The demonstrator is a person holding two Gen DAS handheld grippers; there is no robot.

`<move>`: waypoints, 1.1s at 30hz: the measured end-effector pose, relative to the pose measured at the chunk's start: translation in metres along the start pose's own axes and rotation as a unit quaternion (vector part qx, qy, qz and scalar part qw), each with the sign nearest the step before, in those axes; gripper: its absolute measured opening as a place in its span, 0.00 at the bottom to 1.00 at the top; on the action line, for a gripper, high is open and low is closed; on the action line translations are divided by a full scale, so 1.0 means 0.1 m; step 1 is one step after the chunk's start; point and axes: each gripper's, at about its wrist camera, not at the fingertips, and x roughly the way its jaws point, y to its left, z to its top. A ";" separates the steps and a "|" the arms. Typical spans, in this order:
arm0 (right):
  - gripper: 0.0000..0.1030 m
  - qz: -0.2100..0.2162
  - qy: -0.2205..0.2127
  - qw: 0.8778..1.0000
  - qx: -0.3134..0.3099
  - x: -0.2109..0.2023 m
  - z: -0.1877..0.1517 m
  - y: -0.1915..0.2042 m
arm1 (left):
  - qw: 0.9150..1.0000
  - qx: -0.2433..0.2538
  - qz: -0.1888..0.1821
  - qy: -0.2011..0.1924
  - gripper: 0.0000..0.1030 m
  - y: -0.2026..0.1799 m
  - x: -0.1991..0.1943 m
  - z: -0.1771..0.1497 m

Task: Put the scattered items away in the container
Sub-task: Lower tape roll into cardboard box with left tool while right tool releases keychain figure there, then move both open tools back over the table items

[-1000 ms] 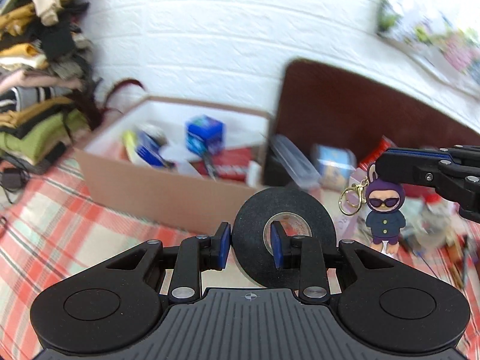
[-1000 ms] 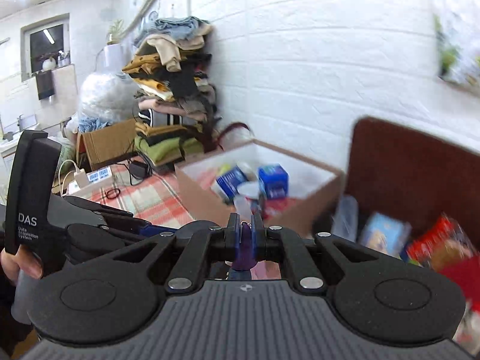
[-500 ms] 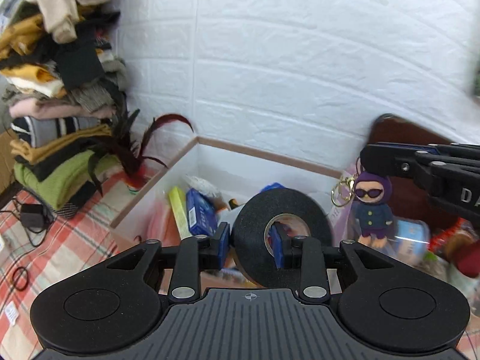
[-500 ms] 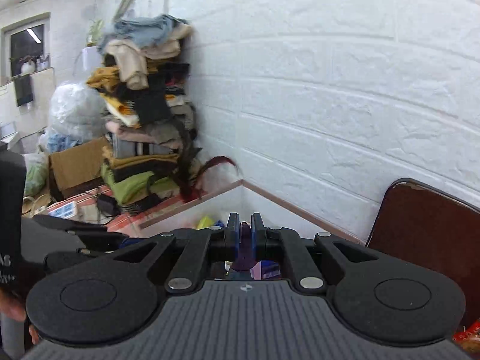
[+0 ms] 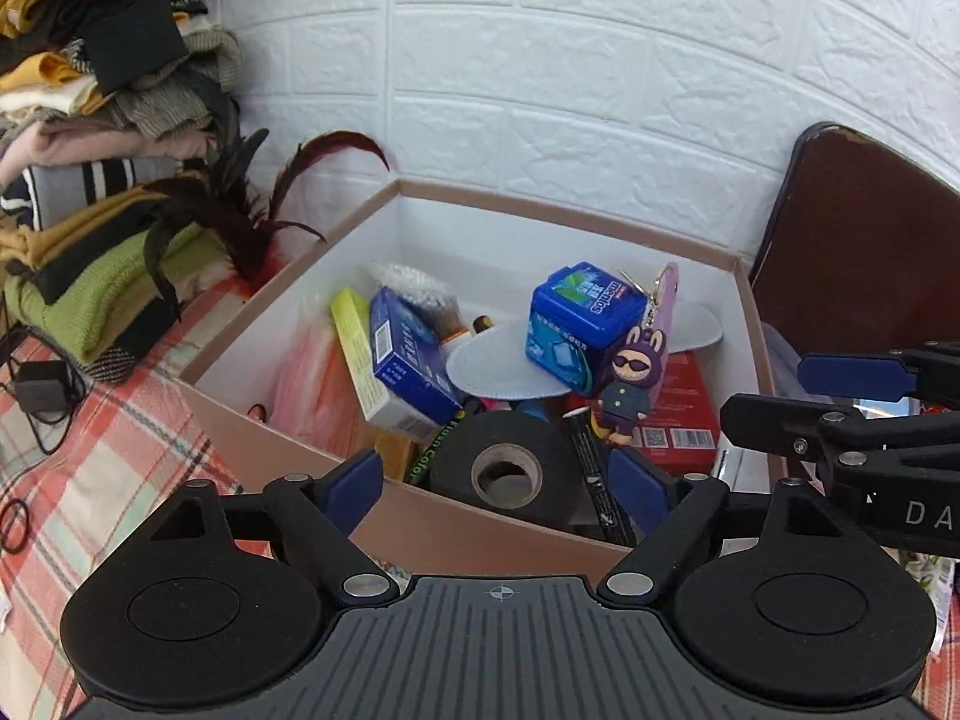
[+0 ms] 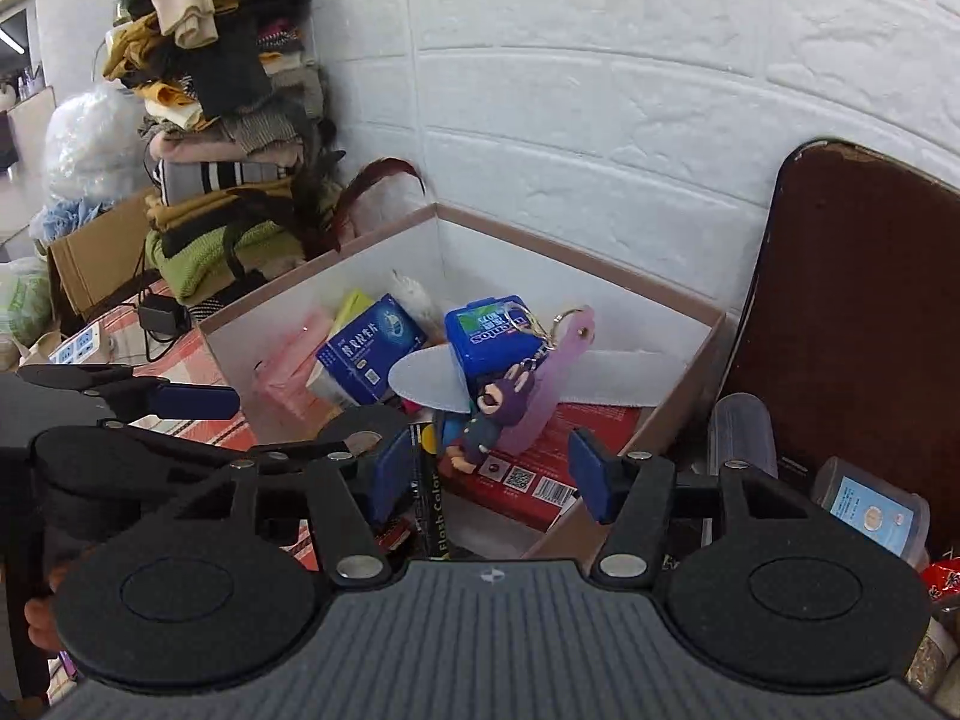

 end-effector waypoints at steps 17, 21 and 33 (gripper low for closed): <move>0.93 0.077 -0.087 0.993 -0.007 -1.11 -0.14 0.08 | 0.998 0.040 -0.019 -0.047 0.90 -0.51 -0.90 -0.24; 0.99 0.057 -0.109 0.992 -0.015 -1.52 -0.36 0.03 | 0.995 0.065 -0.039 -0.059 0.91 -0.81 -1.14 -0.40; 1.00 0.018 -0.181 0.976 0.123 -2.37 -1.93 -0.43 | 0.983 0.125 -0.123 -0.046 1.00 -1.91 -1.23 -1.56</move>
